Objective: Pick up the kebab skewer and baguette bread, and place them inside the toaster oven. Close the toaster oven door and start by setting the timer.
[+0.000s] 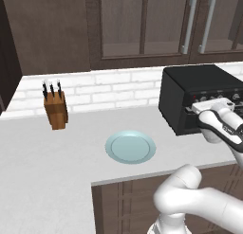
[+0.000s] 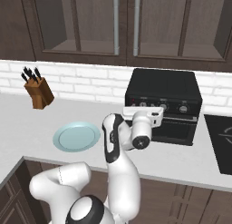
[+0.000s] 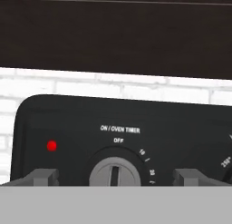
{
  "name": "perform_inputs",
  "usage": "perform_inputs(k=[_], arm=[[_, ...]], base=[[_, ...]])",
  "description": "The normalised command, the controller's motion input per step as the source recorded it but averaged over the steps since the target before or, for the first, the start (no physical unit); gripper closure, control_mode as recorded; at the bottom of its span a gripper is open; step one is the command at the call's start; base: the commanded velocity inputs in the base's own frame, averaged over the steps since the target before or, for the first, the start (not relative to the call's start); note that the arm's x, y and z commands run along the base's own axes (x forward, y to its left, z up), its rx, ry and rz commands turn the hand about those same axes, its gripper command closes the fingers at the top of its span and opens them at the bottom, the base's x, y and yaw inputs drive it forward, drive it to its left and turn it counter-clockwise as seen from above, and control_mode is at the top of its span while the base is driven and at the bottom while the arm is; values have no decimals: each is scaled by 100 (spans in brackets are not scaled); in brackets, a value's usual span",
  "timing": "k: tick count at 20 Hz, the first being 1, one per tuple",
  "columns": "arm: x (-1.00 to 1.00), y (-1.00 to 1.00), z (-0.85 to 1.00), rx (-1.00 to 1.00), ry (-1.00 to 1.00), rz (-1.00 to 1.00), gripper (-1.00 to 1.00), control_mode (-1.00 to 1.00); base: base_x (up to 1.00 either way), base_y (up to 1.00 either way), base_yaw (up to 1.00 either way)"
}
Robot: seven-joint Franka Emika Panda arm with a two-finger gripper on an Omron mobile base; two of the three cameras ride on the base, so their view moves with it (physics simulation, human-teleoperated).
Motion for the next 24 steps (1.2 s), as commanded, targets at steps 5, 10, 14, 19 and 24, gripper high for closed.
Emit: perform_inputs(k=[5, 10, 14, 19, 24], arm=[[6, 0, 0, 0, 0, 0, 100, -100], [3, 0, 0, 0, -1, 0, 100, -100], [-11, 0, 0, 0, -6, 0, 100, -100], [-11, 0, 0, 0, -5, 0, 100, -100], [0, 0, 0, 1, 0, 0, 100, -100]], base=[[0, 0, 0], [0, 0, 0], [0, 0, 0], [0, 0, 0], [0, 0, 0]])
